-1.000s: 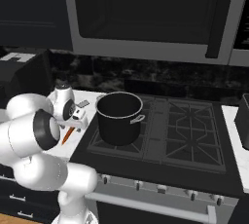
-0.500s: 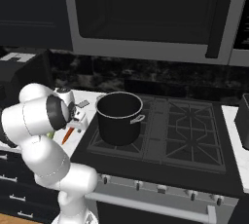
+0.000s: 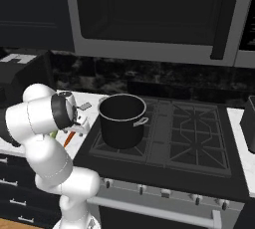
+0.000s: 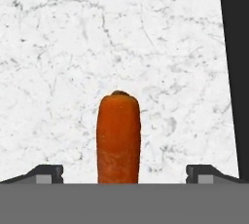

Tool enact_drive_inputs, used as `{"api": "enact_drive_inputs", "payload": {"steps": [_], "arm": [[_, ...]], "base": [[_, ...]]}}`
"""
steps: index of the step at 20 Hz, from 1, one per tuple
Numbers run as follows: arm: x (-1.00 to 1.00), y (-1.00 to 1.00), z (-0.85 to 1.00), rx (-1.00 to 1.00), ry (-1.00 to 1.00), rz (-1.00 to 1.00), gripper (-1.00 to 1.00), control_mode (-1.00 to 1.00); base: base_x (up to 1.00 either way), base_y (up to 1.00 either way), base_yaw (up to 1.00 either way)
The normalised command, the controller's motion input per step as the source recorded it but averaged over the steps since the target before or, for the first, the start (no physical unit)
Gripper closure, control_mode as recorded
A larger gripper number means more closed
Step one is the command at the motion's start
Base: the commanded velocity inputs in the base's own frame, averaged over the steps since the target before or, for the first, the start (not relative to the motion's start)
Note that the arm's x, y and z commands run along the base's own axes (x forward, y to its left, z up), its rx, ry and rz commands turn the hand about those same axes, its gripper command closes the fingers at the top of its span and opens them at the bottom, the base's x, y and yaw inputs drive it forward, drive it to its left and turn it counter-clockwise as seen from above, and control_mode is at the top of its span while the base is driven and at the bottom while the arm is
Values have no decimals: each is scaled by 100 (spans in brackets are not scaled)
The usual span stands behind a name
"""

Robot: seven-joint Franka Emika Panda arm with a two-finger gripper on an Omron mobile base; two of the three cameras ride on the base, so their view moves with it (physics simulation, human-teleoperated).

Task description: Put the corn and carrot in the pot. Retrieve the spatula and lightly stir the vegetables in the pot.

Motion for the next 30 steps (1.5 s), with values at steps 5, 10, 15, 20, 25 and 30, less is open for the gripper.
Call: {"api": "enact_drive_inputs", "payload": {"steps": [5,10,15,20,25,30], "arm": [[0,3,-2,0,1,0,100,-100],[-4,0,0,0,0,3,100,-100],[-69,0,25,0,-11,10,100,-100],[-89,1,100,-1,-30,14,100,-100],[-80,0,100,0,-23,15,100,-100],[-55,-25,100,0,-24,11,100,-100]], "base": [[0,0,0],[0,0,0],[0,0,0],[0,0,0],[0,0,0],[0,0,0]]}}
